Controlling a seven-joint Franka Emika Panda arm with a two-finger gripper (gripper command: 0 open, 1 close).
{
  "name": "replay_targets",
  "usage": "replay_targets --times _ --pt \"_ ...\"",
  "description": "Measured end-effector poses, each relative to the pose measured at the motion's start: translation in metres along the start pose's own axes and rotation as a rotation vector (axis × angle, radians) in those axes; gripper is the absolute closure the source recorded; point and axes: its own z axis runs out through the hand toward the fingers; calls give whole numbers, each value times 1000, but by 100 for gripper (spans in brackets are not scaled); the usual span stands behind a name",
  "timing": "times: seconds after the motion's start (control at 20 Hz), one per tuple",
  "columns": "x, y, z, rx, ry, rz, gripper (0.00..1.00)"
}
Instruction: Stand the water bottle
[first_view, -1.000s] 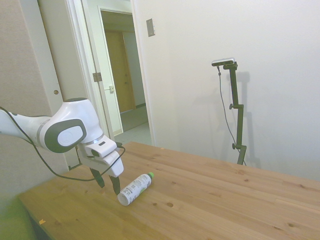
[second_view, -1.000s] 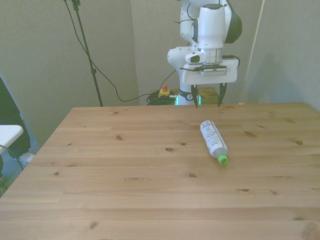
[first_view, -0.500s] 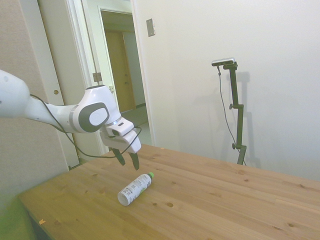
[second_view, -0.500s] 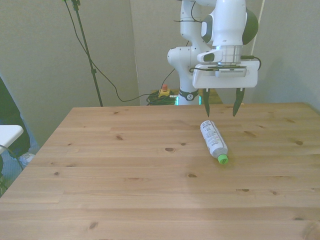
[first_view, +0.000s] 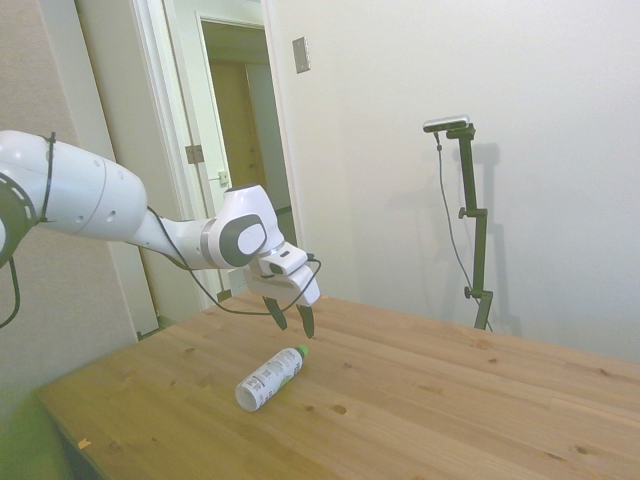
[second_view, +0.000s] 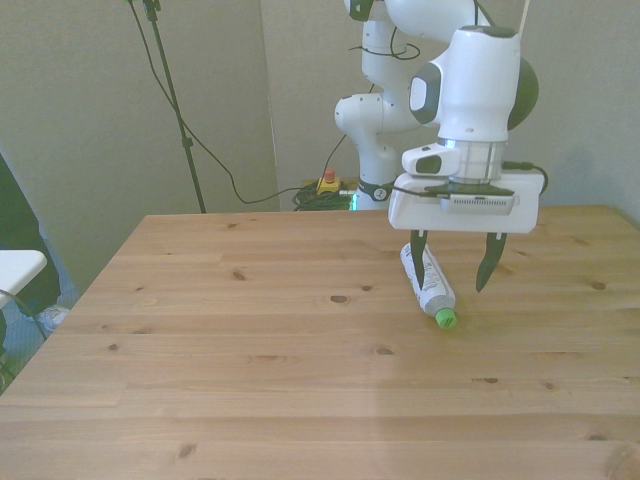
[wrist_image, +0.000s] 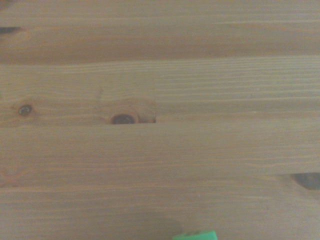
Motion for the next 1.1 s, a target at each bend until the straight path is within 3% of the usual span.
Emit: replay_targets --times 0.6,0.65,1.1 --pt "-10 -7 52 -64 -19 -14 0" --pt "-10 -7 55 -67 -19 -12 100" --pt "-8 -5 65 -72 -20 -7 100"
